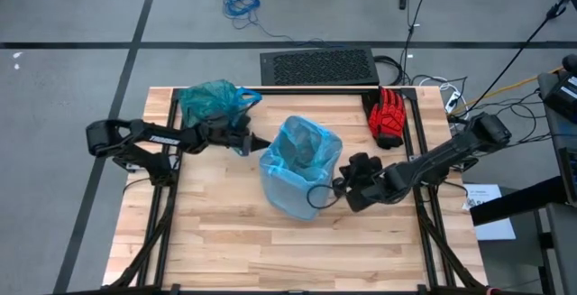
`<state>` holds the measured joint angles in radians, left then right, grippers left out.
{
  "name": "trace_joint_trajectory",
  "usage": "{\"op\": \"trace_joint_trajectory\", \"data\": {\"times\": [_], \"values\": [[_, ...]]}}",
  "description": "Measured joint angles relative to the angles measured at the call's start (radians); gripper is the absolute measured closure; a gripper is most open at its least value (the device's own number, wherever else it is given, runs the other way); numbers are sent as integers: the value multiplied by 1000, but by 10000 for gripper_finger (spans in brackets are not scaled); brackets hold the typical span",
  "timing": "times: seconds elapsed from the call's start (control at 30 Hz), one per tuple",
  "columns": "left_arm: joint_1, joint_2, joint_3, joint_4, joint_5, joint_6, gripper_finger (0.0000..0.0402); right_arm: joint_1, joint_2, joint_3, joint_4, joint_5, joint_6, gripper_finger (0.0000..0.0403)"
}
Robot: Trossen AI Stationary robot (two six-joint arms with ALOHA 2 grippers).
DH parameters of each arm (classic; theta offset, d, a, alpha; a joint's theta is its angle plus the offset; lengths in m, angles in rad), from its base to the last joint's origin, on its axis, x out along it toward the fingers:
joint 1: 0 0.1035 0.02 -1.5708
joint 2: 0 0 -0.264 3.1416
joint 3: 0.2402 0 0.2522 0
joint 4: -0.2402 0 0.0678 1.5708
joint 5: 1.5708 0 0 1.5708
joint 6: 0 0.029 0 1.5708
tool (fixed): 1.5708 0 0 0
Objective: Place trash/remove bag and relplace
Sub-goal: Insert the new blue trash bag into the trash bin
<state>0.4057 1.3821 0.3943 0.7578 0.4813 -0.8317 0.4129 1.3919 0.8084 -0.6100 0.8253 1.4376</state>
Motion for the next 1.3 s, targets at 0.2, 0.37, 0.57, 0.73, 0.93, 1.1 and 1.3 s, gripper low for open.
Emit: {"op": "trace_joint_trajectory", "data": {"times": [0.2, 0.37, 0.57, 0.73, 0.93, 1.1, 1.3], "values": [[19, -83, 0, -1, 58, -26, 402, 84, -164, 151, -70, -69, -200, 403], [50, -149, 0, -3, 23, -26, 402, -38, -245, 464, -112, -193, -616, 403], [82, -159, 0, -11, 9, -28, 402, -368, -15, 918, -337, -612, -1125, 403], [96, -160, 0, -11, -31, -27, 402, -491, 253, 1227, -616, -778, -1380, 403], [99, -195, 1, -6, -34, -19, 402, -488, 495, 1391, -803, -805, -1549, 403], [106, -246, 1, -8, -37, -17, 402, -450, 576, 1407, -815, -807, -1593, 403], [125, -262, 1, -16, -37, -17, 402, -436, 645, 1407, -796, -806, -1607, 403]]}}
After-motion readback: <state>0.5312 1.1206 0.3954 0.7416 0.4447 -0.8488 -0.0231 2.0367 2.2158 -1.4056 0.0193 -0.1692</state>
